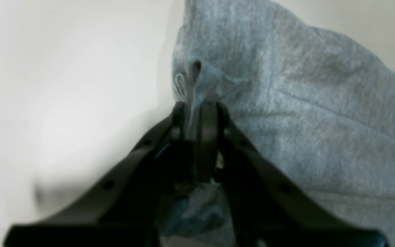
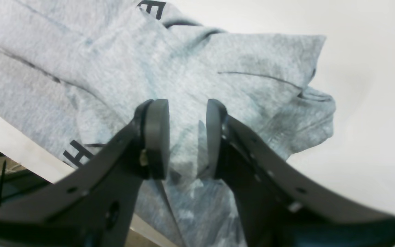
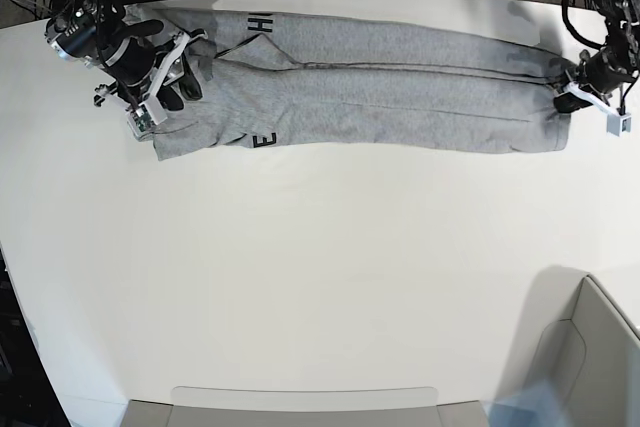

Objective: Fold the T-shirt properly
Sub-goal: 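Release the hem and reposition the left gripper at the folded strip's end, then grasp the strip end with the left gripper and fold it toward the right gripper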

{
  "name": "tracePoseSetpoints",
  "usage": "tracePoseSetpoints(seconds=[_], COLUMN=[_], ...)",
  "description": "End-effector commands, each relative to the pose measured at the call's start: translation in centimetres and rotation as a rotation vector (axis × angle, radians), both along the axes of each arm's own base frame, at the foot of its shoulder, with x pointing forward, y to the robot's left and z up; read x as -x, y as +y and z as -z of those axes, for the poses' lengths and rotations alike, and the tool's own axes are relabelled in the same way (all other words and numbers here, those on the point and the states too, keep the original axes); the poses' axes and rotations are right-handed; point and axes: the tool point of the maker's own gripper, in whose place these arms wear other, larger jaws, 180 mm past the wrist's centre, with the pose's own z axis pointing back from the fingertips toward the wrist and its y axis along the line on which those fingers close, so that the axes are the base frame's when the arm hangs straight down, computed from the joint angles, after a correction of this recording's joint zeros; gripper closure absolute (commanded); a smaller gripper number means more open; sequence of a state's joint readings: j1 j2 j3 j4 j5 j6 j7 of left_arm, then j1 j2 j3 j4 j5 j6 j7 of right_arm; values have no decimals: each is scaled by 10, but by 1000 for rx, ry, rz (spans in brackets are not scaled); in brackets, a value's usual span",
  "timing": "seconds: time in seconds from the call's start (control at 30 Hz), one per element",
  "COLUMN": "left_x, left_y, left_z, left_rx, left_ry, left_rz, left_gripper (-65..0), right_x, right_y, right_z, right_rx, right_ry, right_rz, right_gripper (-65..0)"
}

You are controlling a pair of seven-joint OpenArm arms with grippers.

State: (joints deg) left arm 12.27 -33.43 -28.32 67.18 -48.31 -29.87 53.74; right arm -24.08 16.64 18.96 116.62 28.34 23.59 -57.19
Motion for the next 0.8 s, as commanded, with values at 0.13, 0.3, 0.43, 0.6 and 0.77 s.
tracePoseSetpoints(seconds=[0.13, 0.3, 0.43, 0.6, 0.77], left_x=[-8, -12, -29, -37, -33], left_y=[36, 48, 45, 34, 5], left_z=[-23, -35, -63, -100, -118], left_rx=[-69, -97, -154, -217, -222], left_ry=[-31, -47, -110, -162, -166], left_rz=[-72, -72, -17, 51, 99], left_gripper=[0, 0, 0, 0, 0], right_x=[-6, -7, -10, -10, -10], right_y=[0, 1, 7, 8, 8], right_z=[-9, -10, -12, -12, -12], right_rx=[-9, -16, -36, -45, -42], right_ry=[-39, -43, -55, -54, -54], right_rz=[-2, -1, 11, 14, 14], right_gripper=[-189, -189, -189, -189, -189])
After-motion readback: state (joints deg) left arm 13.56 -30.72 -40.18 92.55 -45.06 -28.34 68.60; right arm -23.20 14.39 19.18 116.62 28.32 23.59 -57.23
